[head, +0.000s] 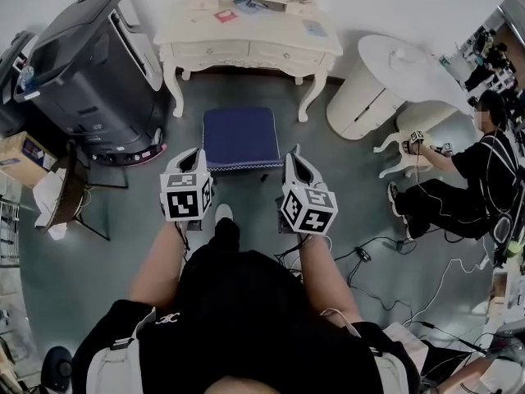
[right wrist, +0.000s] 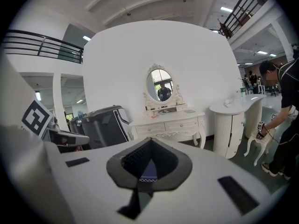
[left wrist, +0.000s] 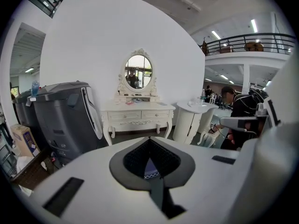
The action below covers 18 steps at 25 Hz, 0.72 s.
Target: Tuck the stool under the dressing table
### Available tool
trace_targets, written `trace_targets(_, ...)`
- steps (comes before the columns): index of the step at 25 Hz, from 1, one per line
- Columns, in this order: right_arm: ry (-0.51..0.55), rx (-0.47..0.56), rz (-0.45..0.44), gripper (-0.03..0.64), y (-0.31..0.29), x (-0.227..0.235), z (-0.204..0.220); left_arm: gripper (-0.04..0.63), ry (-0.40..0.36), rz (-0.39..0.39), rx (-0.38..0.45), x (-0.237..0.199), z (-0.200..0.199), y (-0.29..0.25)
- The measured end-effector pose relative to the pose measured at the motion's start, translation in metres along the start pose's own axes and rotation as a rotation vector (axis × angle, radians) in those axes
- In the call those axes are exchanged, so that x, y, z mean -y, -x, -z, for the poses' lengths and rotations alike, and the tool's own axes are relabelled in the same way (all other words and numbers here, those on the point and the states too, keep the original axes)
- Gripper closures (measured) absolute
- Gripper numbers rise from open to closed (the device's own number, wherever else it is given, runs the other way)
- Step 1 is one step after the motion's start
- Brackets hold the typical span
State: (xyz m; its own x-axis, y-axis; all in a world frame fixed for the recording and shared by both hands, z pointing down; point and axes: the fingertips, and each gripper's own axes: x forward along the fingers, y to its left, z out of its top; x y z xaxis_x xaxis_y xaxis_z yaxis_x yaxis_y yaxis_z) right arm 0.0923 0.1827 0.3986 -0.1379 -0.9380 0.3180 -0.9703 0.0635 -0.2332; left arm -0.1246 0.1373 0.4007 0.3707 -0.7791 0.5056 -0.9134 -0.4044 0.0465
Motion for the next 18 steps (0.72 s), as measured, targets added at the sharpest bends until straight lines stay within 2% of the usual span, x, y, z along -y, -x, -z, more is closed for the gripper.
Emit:
trace_targets(8, 0.03, -0.087, 0.024, 0.609, -0.025, 0.022, 0.009, 0.589, 0.028, -0.04, -0.094, -0.026, 0.017, -0.021)
trace_targets(13, 0.016, -0.158, 0.051, 0.609, -0.052, 0.046, 0.02, 0.589, 0.046, -0.048, -0.223, -0.056, 0.043, -0.048)
trace_targets(18, 0.015, -0.277, 0.084, 0.609, -0.08, 0.074, 0.037, 0.589, 0.083, -0.051, -0.341, -0.084, 0.066, -0.077)
